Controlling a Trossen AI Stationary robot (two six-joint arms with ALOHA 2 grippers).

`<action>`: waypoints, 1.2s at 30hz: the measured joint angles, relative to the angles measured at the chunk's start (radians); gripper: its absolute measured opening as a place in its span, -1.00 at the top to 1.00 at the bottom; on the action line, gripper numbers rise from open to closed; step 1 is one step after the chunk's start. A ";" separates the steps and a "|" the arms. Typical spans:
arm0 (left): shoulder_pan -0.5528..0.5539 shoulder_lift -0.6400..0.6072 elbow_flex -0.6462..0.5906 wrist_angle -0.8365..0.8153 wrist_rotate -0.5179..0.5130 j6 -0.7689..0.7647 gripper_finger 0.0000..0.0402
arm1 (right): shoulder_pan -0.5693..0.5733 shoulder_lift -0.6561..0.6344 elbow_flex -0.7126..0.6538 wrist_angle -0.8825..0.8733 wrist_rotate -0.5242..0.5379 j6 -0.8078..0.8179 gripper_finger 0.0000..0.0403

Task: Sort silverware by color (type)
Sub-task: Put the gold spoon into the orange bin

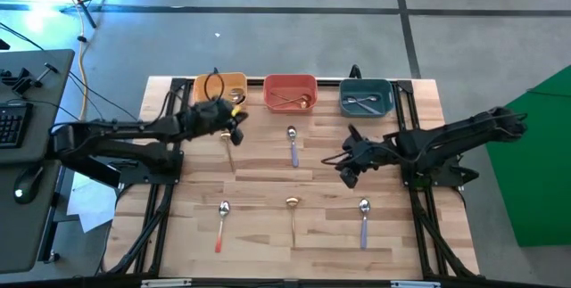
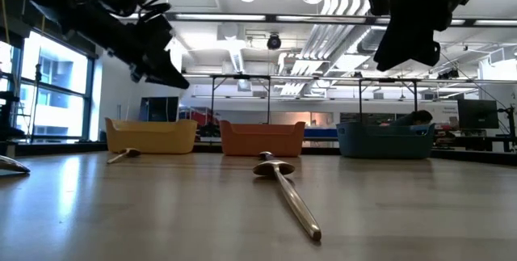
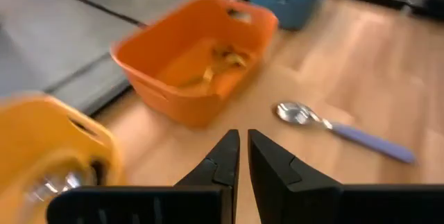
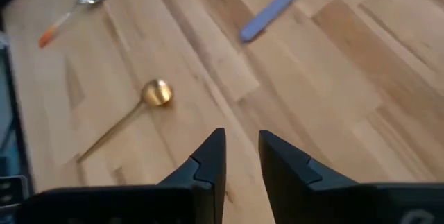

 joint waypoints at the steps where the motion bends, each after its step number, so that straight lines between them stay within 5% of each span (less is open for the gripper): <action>1: -0.023 -0.007 -0.018 -0.002 -0.004 -0.023 0.89 | 0.007 0.000 0.001 0.002 0.011 -0.003 0.62; 4: -0.103 -0.009 -0.056 -0.002 -0.046 -0.110 0.87 | 0.025 0.000 0.002 -0.004 0.070 -0.009 0.52; 12: -0.350 -0.009 -0.093 -0.116 -0.366 -0.465 0.58 | 0.021 0.000 0.001 -0.004 0.133 -0.044 0.23; 19: -0.471 -0.009 -0.093 -0.330 -0.414 -0.850 0.34 | -0.011 0.000 0.001 -0.004 0.134 -0.122 0.21; 26: -0.491 0.000 -0.093 -0.585 -0.459 -1.128 0.33 | -0.055 0.000 0.001 -0.003 0.135 -0.211 0.21; 36: -0.386 0.070 -0.106 -0.488 -0.409 -1.081 0.33 | -0.069 0.000 0.001 0.001 0.170 -0.254 0.21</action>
